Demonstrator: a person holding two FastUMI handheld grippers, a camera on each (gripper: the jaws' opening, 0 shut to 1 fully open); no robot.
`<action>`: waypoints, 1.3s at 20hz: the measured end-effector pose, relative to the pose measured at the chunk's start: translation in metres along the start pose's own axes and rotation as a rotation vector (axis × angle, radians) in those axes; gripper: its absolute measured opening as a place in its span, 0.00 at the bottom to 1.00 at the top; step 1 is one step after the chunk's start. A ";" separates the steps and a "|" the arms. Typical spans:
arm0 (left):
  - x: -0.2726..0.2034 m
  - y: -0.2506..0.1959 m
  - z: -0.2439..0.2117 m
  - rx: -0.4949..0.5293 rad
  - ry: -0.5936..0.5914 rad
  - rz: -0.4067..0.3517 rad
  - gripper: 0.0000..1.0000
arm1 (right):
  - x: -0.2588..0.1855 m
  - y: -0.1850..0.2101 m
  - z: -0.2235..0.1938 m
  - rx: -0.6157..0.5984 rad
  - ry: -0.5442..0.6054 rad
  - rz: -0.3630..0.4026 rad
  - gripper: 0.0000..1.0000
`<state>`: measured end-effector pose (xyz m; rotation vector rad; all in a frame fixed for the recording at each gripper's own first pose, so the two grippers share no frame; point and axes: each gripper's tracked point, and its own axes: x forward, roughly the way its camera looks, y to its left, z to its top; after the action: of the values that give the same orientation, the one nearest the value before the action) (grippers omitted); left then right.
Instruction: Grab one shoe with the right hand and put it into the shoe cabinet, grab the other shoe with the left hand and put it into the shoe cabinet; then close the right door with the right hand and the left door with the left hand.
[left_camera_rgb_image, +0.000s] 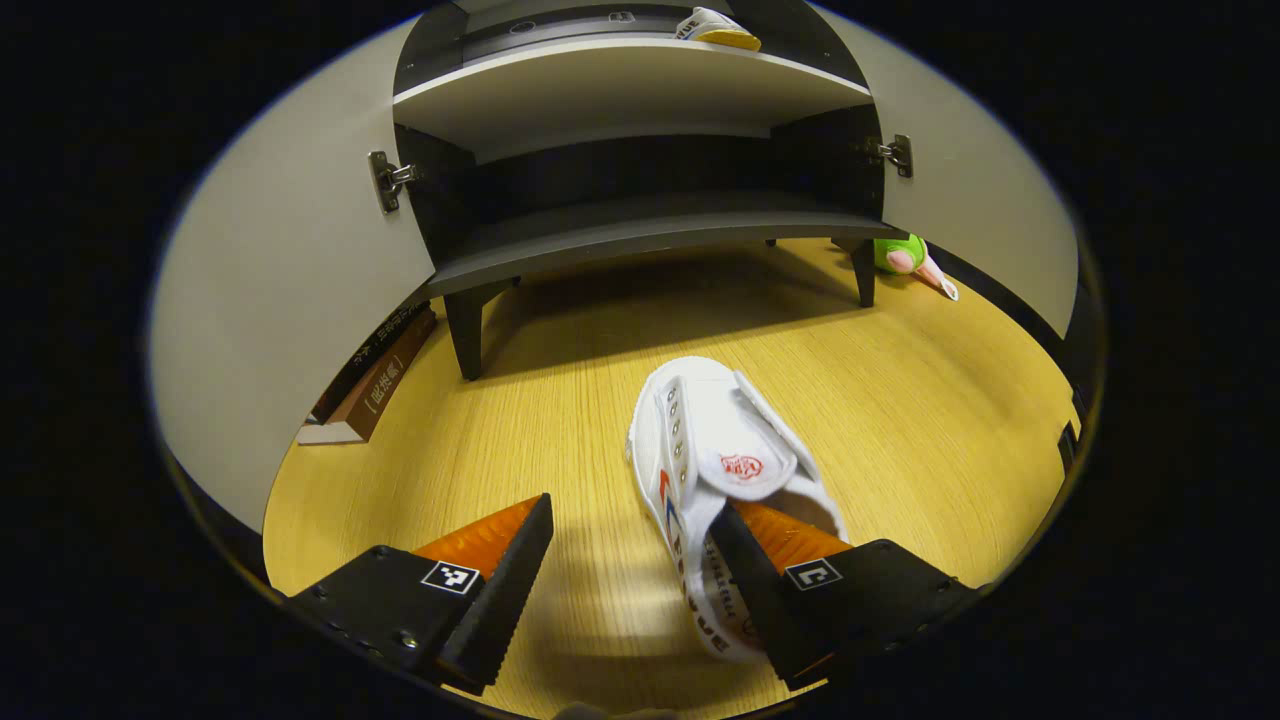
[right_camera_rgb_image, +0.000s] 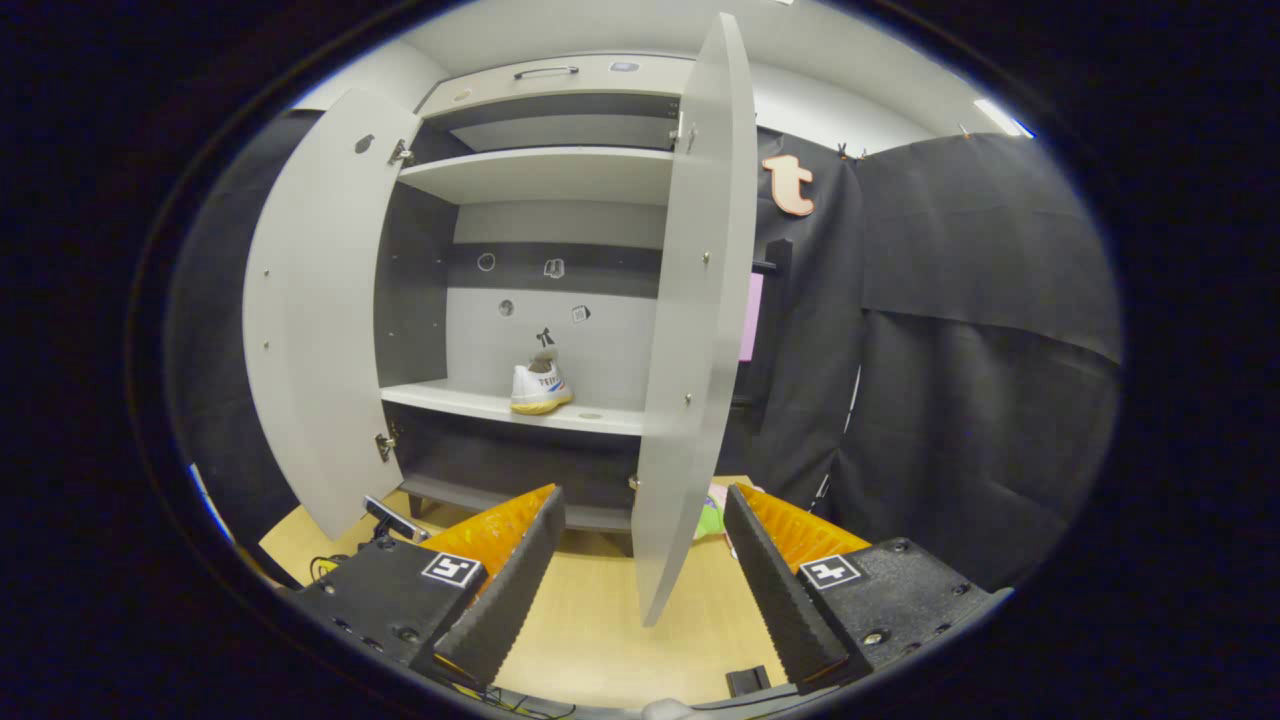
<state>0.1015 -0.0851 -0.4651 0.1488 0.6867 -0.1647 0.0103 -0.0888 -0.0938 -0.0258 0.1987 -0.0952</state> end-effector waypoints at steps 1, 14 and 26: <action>0.007 0.002 0.001 -0.011 0.004 -0.005 0.95 | 0.001 -0.001 -0.001 0.000 0.002 -0.003 1.00; 0.033 -0.012 0.020 0.073 -0.021 0.002 0.08 | 0.003 -0.006 -0.008 -0.001 0.015 0.002 1.00; -0.049 0.020 0.102 -0.007 -0.099 0.091 0.02 | -0.005 0.003 0.019 0.014 -0.072 0.104 1.00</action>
<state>0.1315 -0.0804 -0.3543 0.1634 0.5807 -0.0822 0.0097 -0.0849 -0.0747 -0.0048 0.1268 0.0083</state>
